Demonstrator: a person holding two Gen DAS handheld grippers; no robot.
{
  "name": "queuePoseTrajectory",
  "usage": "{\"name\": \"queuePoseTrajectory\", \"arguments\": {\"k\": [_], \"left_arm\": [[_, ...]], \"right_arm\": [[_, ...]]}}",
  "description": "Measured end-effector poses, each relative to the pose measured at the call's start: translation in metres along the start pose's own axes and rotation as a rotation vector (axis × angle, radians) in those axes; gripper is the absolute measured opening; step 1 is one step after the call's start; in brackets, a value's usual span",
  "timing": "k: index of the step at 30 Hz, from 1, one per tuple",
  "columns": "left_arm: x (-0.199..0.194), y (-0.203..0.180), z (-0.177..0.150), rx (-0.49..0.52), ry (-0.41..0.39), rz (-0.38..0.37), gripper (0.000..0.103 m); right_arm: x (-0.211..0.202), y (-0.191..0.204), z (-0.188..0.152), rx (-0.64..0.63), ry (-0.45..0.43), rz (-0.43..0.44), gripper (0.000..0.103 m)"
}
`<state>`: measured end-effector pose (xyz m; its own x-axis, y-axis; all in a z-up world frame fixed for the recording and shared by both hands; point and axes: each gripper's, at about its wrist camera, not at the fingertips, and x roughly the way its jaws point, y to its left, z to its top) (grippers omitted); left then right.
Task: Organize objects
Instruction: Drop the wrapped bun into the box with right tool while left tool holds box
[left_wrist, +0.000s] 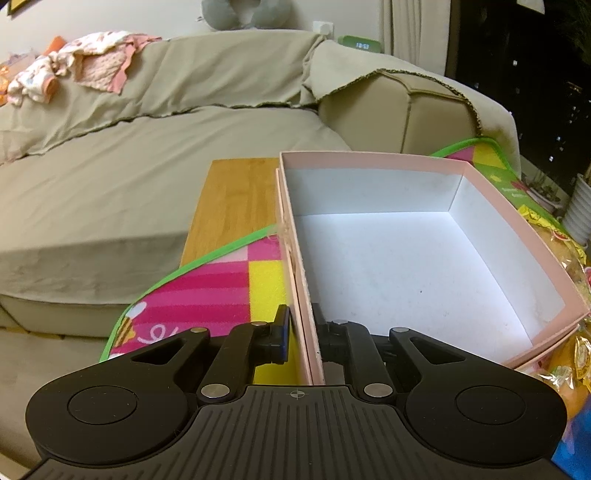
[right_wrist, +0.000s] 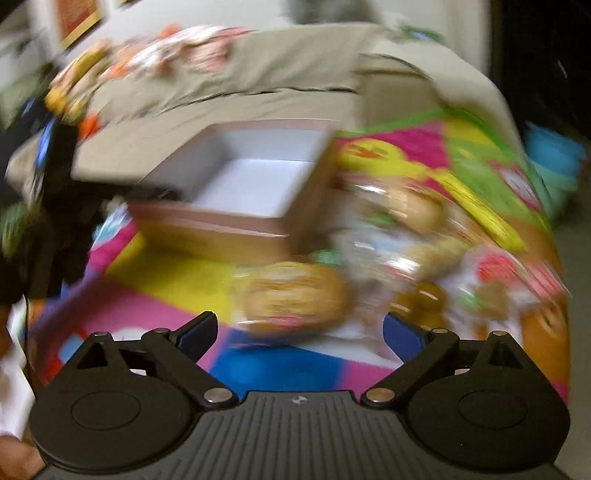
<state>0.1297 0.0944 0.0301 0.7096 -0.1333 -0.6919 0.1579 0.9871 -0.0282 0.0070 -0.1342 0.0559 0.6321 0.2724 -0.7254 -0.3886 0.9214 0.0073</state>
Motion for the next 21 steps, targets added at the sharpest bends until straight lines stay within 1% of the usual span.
{"name": "queuePoseTrajectory", "arguments": {"k": [2,3,4,5,6,7,9,10,11,13,14,15,16,18,21], "left_arm": [[-0.001,0.000,-0.001,0.004,0.003,0.003,0.013],[-0.001,0.000,-0.001,0.006,0.005,0.005,0.013],[-0.002,0.000,-0.001,0.009,0.006,0.007,0.013],[-0.003,0.000,-0.002,0.011,0.006,0.008,0.013],[-0.003,0.000,-0.002,0.009,0.006,0.006,0.013],[-0.003,0.000,-0.002,0.007,0.005,0.005,0.013],[-0.003,0.001,-0.002,-0.002,0.002,0.004,0.013],[-0.003,0.001,-0.002,-0.006,0.000,0.003,0.013],[-0.003,0.002,-0.003,-0.010,-0.002,0.001,0.013],[-0.003,0.002,-0.004,-0.015,-0.004,-0.004,0.013],[-0.003,0.003,-0.004,-0.017,-0.005,-0.006,0.013],[-0.003,0.004,-0.004,-0.018,-0.004,-0.007,0.013],[-0.003,0.004,-0.005,-0.018,-0.002,-0.008,0.013],[-0.004,0.005,-0.005,-0.017,0.002,-0.008,0.013],[-0.005,0.005,-0.006,-0.017,0.002,-0.006,0.013]], "right_arm": [[0.014,0.020,0.000,-0.118,-0.011,-0.096,0.096],[0.019,0.024,-0.003,-0.175,-0.023,-0.160,0.096],[0.020,0.023,-0.005,-0.215,-0.030,-0.197,0.097],[0.018,0.018,-0.009,-0.234,-0.029,-0.227,0.097],[0.018,0.018,-0.009,-0.234,-0.029,-0.227,0.097],[0.016,0.011,-0.011,-0.238,-0.026,-0.264,0.097],[0.010,-0.002,-0.017,-0.219,-0.017,-0.308,0.097],[-0.001,-0.018,-0.022,-0.157,0.000,-0.276,0.098],[-0.001,-0.018,-0.022,-0.157,0.000,-0.276,0.098],[-0.007,-0.034,-0.028,-0.046,0.041,-0.174,0.102],[-0.007,-0.044,-0.033,0.052,0.074,-0.098,0.103],[-0.007,-0.044,-0.033,0.052,0.074,-0.098,0.103],[-0.001,-0.051,-0.040,0.137,0.104,-0.064,0.103],[0.000,-0.048,-0.045,0.154,0.078,-0.084,0.103],[0.003,-0.044,-0.048,0.170,0.072,-0.104,0.103]]}}
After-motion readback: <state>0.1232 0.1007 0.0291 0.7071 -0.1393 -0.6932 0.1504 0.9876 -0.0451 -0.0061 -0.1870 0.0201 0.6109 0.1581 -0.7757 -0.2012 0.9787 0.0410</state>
